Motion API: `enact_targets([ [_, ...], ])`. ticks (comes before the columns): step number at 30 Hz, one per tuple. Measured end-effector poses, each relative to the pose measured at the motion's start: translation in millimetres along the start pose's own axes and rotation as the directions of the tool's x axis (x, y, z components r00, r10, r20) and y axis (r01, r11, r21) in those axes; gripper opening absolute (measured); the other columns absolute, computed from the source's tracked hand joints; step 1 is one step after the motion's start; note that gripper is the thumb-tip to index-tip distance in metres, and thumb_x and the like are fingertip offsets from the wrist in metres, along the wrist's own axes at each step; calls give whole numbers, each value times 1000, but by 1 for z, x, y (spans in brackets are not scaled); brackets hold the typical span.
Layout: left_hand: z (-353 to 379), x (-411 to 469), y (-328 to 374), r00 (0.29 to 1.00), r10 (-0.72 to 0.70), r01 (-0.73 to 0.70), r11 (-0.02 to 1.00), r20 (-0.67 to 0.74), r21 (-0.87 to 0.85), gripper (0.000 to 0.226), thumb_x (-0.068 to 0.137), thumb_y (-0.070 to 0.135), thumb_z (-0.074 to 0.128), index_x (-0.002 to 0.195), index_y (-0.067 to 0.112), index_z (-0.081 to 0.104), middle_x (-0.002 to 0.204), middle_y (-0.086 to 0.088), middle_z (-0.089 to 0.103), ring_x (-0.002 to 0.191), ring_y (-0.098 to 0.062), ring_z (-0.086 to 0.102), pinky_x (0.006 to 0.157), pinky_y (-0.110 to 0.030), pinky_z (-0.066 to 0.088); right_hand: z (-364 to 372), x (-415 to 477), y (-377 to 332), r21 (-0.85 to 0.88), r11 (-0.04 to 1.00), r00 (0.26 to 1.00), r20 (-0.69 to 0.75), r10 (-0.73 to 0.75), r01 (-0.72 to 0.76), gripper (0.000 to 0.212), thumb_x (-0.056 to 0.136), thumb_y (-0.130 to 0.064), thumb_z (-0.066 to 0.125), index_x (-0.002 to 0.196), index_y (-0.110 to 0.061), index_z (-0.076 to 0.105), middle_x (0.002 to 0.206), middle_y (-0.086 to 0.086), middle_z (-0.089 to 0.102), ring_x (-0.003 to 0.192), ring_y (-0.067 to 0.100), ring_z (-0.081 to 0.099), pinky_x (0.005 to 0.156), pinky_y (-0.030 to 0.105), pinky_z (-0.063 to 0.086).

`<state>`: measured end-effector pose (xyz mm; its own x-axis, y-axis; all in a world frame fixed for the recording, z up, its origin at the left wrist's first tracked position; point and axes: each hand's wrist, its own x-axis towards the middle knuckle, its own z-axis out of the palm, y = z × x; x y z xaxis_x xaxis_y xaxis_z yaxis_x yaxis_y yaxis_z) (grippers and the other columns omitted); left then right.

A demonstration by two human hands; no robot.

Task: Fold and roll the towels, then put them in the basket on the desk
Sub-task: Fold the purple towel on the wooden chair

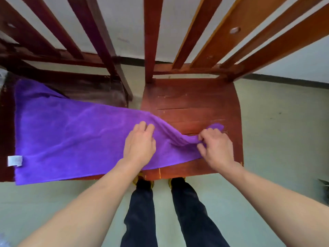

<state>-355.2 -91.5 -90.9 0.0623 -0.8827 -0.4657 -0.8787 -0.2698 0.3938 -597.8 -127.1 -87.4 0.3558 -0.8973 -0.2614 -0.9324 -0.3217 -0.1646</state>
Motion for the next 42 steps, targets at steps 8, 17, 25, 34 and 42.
enact_targets([
  [8,33,5,31,928,140,-248,924,344,292,33,92,27,41,119,22,59,123,-2,54,116,-27,43,91,-40,35,25,-40,19,150,974,962,238,131,-169,43,88,-56,46,71,-20,62,72,-3,62,72,24,63,58,30,42],
  [17,45,4,39,937,48,-162,939,347,305,29,88,22,46,114,19,57,119,-6,51,110,-28,45,88,-39,37,19,34,41,93,801,702,548,455,-591,19,77,-34,70,94,-25,71,102,4,72,100,28,66,85,31,49],
  [25,26,9,45,971,-8,-48,973,240,224,20,82,14,53,102,14,55,104,-7,52,100,-30,53,69,-39,43,-26,5,54,597,793,922,-227,313,-122,16,81,0,62,86,-13,68,87,-3,60,84,15,51,74,24,41],
  [34,35,0,43,975,13,-70,965,223,251,38,93,49,42,91,18,64,92,-3,63,95,-26,54,75,-38,46,14,-21,75,318,841,884,320,340,-438,28,84,-15,60,111,-18,64,106,3,62,98,27,62,81,34,49],
  [42,36,15,46,976,104,-145,966,193,214,44,85,30,56,129,21,51,116,-4,52,107,-27,46,90,-39,39,-1,22,40,466,680,822,383,423,-567,9,83,-25,70,92,-23,73,93,-2,72,90,17,65,82,25,46],
])
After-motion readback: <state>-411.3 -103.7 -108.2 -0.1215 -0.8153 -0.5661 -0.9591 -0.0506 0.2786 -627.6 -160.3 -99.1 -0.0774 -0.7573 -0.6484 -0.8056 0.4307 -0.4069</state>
